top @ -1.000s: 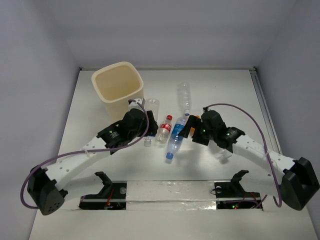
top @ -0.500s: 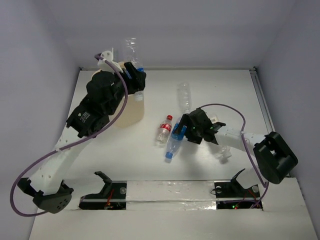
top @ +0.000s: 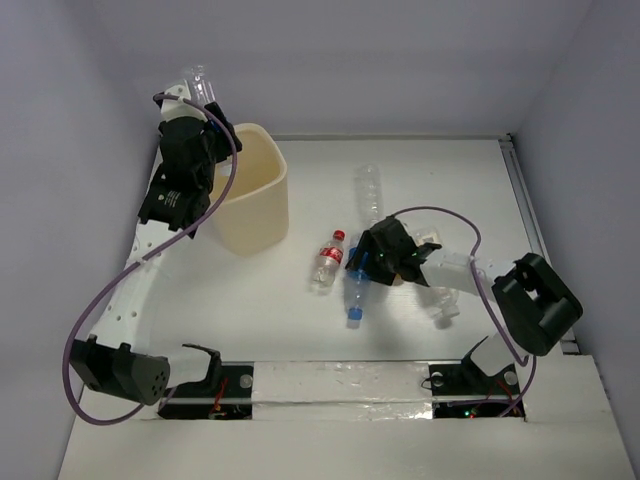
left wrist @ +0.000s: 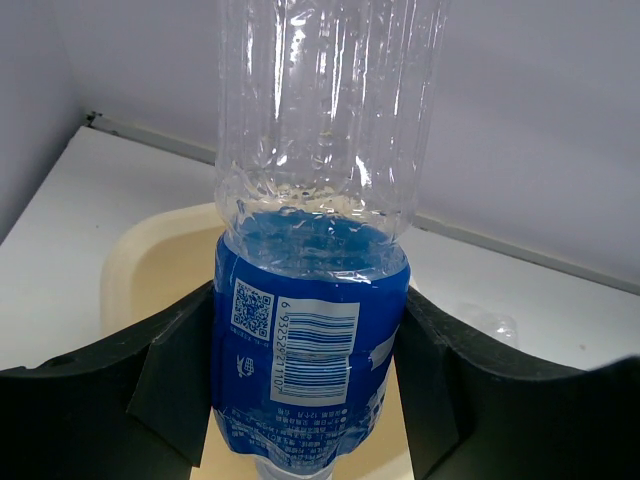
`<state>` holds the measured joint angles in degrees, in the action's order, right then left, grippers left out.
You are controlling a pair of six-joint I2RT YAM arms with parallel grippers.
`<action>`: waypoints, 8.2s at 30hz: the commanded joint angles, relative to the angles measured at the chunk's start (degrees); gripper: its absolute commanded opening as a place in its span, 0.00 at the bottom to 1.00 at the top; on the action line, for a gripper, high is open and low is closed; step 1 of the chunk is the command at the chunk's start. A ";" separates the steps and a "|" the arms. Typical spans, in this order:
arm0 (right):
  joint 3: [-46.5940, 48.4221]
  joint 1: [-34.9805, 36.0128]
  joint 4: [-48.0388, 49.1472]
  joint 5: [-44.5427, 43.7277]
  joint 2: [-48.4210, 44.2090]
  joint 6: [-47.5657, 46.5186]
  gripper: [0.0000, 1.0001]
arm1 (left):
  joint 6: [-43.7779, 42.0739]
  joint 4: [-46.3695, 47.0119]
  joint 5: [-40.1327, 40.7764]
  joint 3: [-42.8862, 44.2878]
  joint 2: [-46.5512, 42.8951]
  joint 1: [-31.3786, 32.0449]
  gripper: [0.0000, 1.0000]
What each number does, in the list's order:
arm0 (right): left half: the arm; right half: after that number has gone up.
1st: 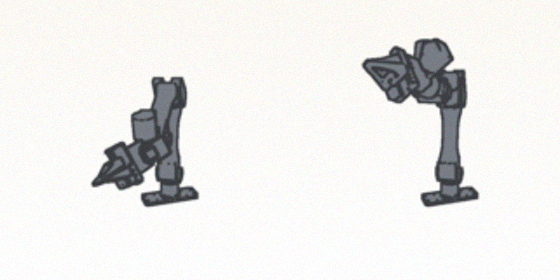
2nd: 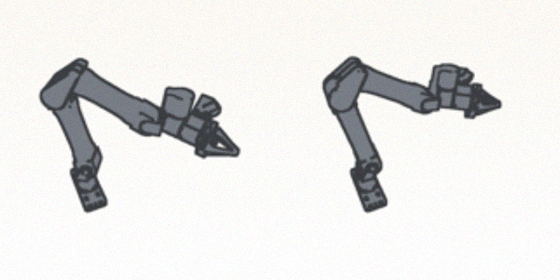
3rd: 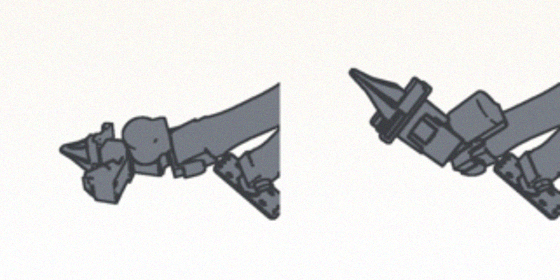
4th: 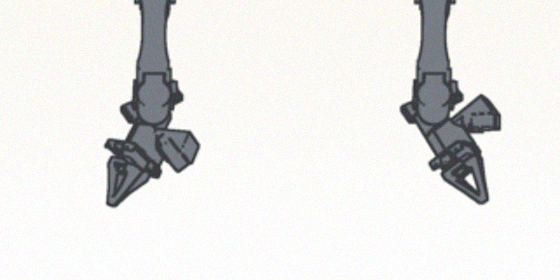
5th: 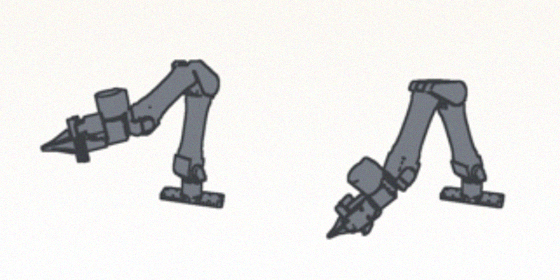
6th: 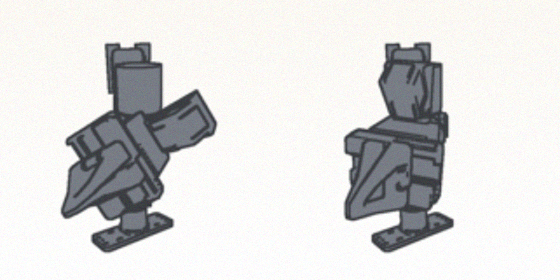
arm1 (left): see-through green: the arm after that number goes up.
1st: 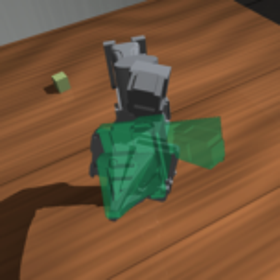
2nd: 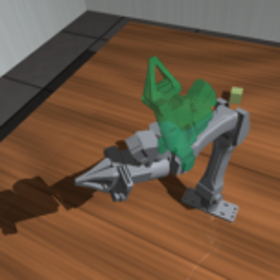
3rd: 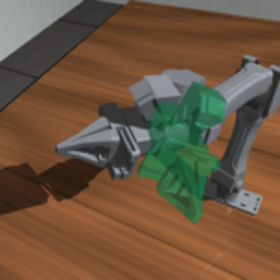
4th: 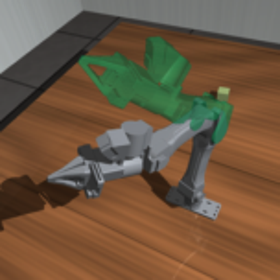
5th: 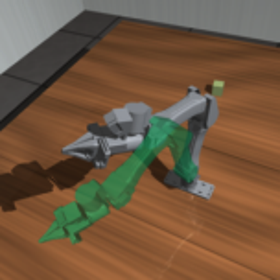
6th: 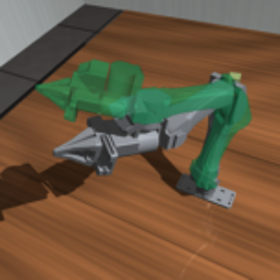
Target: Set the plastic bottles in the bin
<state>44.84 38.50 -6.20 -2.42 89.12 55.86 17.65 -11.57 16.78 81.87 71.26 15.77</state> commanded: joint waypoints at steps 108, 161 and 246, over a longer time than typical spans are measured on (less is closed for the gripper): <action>14.04 -8.08 -20.97 -9.37 -15.21 -28.87 0.85 | 11.71 -6.36 2.92 -9.52 34.47 32.04 0.74; 49.44 -0.02 -19.82 0.39 -5.20 -25.45 0.58 | 2.74 -9.78 -6.05 9.45 4.68 -1.62 0.92; 2.89 -22.86 -31.60 2.59 -54.32 -28.00 0.89 | 22.00 -12.08 -2.54 48.76 74.65 27.29 0.52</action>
<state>48.66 16.08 -38.63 0.12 33.28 27.99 40.60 -23.03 14.52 136.00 150.67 42.98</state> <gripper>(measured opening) 0.862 0.569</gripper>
